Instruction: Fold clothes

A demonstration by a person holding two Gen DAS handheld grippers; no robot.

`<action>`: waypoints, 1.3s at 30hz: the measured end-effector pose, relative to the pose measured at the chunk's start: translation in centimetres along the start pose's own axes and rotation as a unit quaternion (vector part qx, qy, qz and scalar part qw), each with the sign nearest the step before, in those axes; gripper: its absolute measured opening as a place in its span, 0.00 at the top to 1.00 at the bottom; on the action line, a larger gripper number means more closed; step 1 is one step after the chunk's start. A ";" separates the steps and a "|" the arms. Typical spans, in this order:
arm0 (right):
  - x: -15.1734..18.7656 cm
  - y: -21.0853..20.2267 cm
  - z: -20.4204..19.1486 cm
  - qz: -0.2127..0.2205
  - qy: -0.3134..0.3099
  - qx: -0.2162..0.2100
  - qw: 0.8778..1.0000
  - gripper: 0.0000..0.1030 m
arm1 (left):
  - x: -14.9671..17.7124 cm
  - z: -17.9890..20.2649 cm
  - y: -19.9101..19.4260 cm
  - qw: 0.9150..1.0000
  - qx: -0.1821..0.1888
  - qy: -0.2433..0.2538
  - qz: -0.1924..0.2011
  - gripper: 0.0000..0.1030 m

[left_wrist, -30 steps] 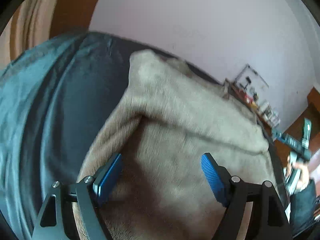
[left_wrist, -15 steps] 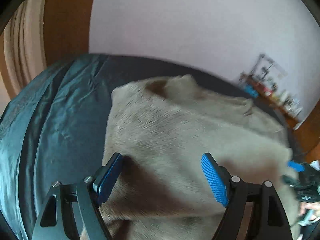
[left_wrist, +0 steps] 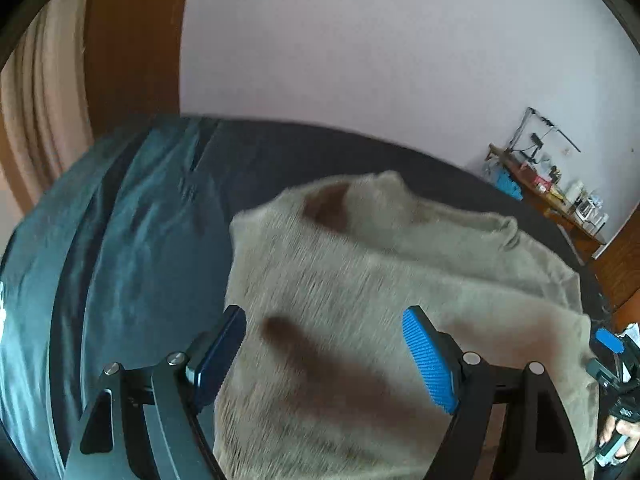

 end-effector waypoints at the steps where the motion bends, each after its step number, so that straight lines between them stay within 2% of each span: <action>1: -0.4 -0.2 -0.5 0.007 -0.005 -0.014 1.000 0.17 | -0.6 0.3 0.6 1.000 0.008 0.002 -0.001 0.20; 4: -0.6 1.1 -2.4 -0.009 -0.036 -0.042 0.998 0.17 | -2.0 0.5 3.1 0.999 0.024 -0.001 -0.021 0.20; 6: 0.1 2.8 -3.3 -0.035 -0.059 -0.041 0.997 0.17 | -2.3 0.0 4.8 0.999 -0.012 -0.010 -0.035 0.20; 9: 1.3 5.2 -3.2 -0.075 -0.062 -0.042 0.994 0.17 | -2.2 -1.7 6.9 0.998 -0.044 -0.018 -0.048 0.20; 13: 1.9 5.7 -2.0 -0.070 -0.037 -0.071 0.994 0.16 | -2.0 -2.5 7.2 0.998 -0.043 -0.017 -0.036 0.20; 17: 1.7 5.9 -2.4 -0.074 -0.049 -0.058 0.994 0.13 | -2.1 -2.3 7.3 0.998 -0.048 -0.014 -0.037 0.20; 21: 1.2 5.5 -2.6 -0.071 -0.047 -0.060 0.995 0.13 | -1.3 -1.7 5.3 0.998 -0.050 -0.021 -0.041 0.20; 25: 0.9 2.6 -1.9 -0.048 -0.031 -0.043 0.997 0.13 | 1.2 0.4 1.6 0.998 -0.012 0.034 -0.043 0.20; 28: 1.4 -0.3 -1.6 -0.036 -0.023 -0.073 0.996 0.13 | 3.8 1.0 0.4 0.996 0.007 0.059 -0.067 0.20; 31: 3.1 -1.0 -2.3 -0.071 -0.034 -0.107 0.991 0.13 | 5.9 0.6 0.3 0.995 0.005 0.061 -0.081 0.20; 33: 5.0 -0.3 -3.6 -0.115 -0.059 -0.126 0.984 0.13 | 6.7 0.5 0.4 0.995 0.002 0.061 -0.078 0.20; 35: 6.9 0.5 -4.9 -0.149 -0.091 -0.120 0.977 0.12 | 6.9 0.6 0.6 0.995 0.000 0.064 -0.074 0.20; 37: 7.5 0.3 -5.8 -0.148 -0.116 -0.097 0.977 0.09 | 6.7 0.8 0.5 0.995 -0.011 0.068 -0.072 0.20; 39: 7.6 0.0 -5.9 -0.146 -0.107 -0.082 0.980 0.09 | 6.8 1.1 0.1 0.995 -0.022 0.071 -0.069 0.20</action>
Point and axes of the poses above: each gripper's, at about its wrist camera, not at the fingertips, and y roughly the way its jaws point, z to its right, x to its underside, the point moved 1 cm from there along y, roughly the way its jaws point, and after that the axes turned 5 degrees about -z, right-handed, at the moved point
